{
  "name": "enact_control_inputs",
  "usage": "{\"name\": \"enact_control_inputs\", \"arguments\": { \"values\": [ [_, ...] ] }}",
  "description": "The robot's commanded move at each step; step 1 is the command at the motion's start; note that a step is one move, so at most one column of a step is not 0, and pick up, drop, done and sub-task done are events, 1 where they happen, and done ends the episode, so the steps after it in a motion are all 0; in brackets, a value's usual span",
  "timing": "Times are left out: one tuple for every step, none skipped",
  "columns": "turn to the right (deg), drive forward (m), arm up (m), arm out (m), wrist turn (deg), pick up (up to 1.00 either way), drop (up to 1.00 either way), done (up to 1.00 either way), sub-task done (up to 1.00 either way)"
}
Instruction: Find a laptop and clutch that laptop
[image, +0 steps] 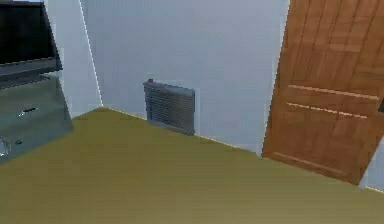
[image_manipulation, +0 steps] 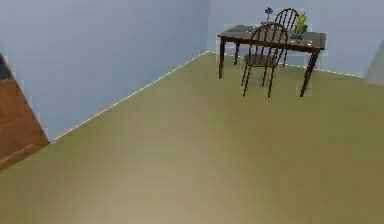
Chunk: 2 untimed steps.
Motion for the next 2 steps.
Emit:
{"name": "enact_control_inputs", "arguments": {
  "values": [
    [-45.0, 0.00, 0.00, 0.00, 0.0, 0.00, 0.00, 0.00, 0.00],
    [-21.0, 0.00, 0.00, 0.00, 0.0, 0.00, 0.00, 0.00, 0.00]
  ]
}}
